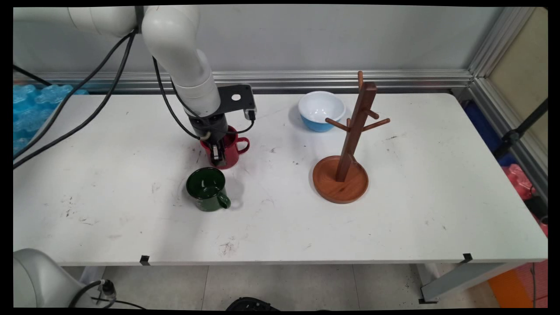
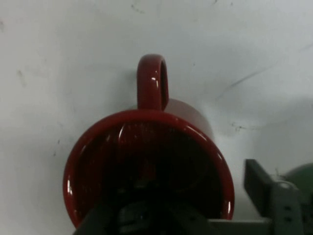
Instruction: Place the picked object on the table
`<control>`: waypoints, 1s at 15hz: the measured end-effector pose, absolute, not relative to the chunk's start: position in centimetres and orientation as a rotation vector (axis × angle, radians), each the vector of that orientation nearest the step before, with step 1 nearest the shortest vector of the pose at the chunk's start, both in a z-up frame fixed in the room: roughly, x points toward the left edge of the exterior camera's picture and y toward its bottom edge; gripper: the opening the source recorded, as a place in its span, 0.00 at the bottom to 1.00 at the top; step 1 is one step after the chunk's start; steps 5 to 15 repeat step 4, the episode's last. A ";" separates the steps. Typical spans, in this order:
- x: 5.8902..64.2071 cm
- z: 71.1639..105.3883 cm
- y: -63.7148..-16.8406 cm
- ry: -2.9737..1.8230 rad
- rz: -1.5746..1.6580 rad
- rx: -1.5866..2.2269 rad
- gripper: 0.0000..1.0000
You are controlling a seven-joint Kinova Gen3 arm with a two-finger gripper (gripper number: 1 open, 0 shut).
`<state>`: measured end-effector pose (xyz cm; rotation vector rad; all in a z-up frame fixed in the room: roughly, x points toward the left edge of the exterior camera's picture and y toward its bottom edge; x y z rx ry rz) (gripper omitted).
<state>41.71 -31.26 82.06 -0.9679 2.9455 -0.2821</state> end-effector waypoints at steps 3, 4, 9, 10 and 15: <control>41.7 82.0 -31.4 2.951 -0.284 -0.968 1.00; 41.7 82.0 -31.5 2.955 -0.286 -0.968 1.00; 41.7 82.0 -31.5 2.955 -0.286 -0.968 1.00; 41.7 82.0 -31.5 2.955 -0.286 -0.968 1.00; 41.7 82.0 -31.5 2.955 -0.286 -0.968 1.00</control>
